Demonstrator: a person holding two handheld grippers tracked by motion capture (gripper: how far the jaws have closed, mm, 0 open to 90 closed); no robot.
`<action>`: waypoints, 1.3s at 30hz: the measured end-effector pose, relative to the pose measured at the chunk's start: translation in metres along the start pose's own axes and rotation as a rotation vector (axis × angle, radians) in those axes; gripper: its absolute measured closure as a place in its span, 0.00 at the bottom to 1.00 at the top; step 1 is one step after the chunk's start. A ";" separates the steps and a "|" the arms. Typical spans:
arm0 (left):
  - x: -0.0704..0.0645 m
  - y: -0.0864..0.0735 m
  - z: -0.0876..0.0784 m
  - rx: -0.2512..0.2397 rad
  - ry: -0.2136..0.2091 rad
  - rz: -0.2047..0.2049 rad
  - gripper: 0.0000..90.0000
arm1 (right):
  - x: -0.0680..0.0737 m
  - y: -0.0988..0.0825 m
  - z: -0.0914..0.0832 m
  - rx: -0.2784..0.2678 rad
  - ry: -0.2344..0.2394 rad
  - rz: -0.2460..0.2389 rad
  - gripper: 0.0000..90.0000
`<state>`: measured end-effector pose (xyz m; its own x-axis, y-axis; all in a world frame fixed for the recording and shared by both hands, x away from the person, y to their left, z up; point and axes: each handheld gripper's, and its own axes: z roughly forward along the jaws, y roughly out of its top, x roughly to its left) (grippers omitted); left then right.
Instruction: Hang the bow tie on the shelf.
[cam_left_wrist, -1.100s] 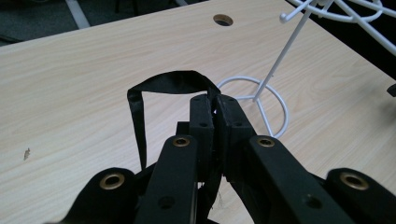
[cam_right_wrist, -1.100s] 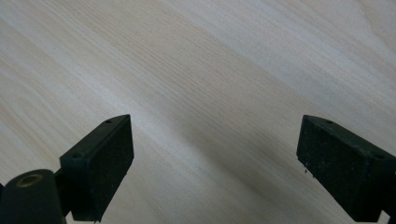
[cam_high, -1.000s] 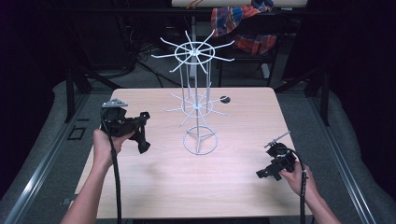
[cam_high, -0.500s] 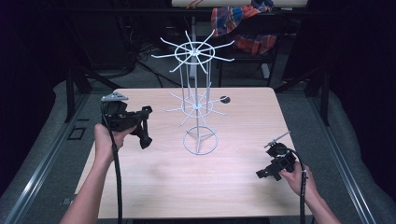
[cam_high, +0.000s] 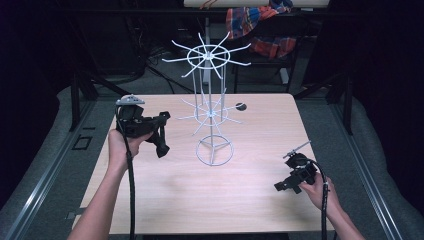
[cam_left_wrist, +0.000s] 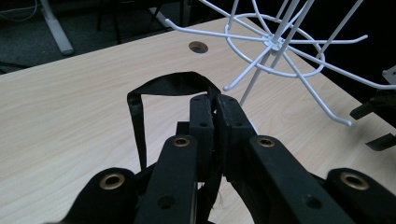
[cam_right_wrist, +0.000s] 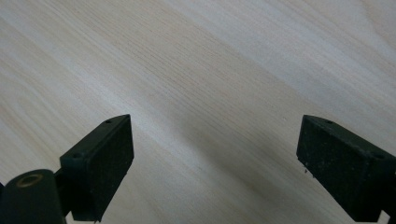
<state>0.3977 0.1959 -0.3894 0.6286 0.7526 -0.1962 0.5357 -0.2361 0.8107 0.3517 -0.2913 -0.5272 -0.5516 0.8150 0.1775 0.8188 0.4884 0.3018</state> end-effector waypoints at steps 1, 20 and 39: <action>-0.001 0.001 0.001 -0.004 0.002 0.001 0.95 | 0.000 0.000 0.000 0.001 0.000 -0.001 0.12; -0.011 0.004 0.022 0.010 -0.018 0.003 0.95 | 0.000 0.000 0.000 -0.006 0.010 0.003 0.12; -0.021 -0.002 0.042 0.004 -0.013 0.005 0.95 | 0.000 0.000 0.000 0.006 0.002 -0.003 0.12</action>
<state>0.4072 0.1549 -0.4097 0.6382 0.7436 -0.1994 0.5347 -0.2418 0.8097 0.3519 -0.2914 -0.5268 -0.5546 0.8128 0.1780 0.8179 0.4932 0.2963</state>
